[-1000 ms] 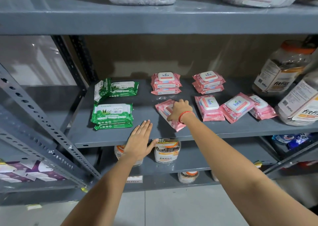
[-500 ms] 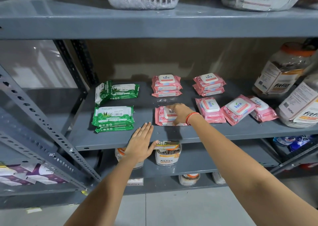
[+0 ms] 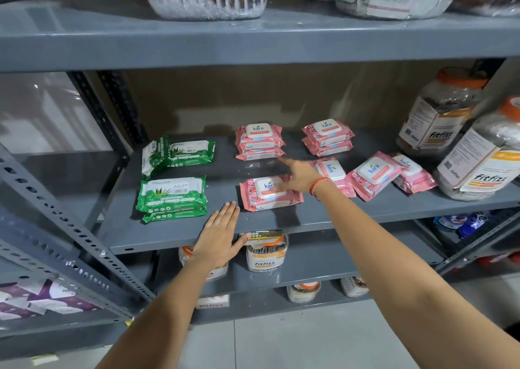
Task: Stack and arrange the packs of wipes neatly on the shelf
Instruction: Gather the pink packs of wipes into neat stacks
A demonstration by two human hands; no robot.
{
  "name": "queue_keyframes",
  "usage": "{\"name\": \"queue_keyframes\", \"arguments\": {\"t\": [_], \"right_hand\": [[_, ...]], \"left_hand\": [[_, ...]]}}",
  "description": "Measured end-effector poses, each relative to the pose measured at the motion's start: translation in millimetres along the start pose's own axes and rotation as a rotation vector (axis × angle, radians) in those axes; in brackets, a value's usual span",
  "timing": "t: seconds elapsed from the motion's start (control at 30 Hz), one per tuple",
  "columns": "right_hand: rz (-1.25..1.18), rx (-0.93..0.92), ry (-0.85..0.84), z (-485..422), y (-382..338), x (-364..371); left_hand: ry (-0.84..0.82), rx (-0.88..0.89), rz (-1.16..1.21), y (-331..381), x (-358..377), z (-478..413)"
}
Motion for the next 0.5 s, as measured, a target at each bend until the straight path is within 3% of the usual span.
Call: {"name": "queue_keyframes", "arguments": {"t": [0.1, 0.2, 0.5], "right_hand": [[0.186, 0.339, 0.253, 13, 41, -22], [0.126, 0.585, 0.209, 24, 75, -21], [-0.245, 0.552, 0.248, 25, 85, -18]], "left_hand": [[-0.003, -0.004, -0.001, 1, 0, 0], [-0.004, -0.008, 0.001, 0, 0, 0], [0.005, -0.009, -0.005, 1, 0, 0]]}}
Point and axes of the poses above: each hand's wrist, its own z-axis away from the middle knuckle, its own x-axis out of the palm, y = z × x, the point moved 4 cm from there along -z, towards the middle knuckle, and after that the axes turned 9 degrees about -y, right-handed, at the moved point
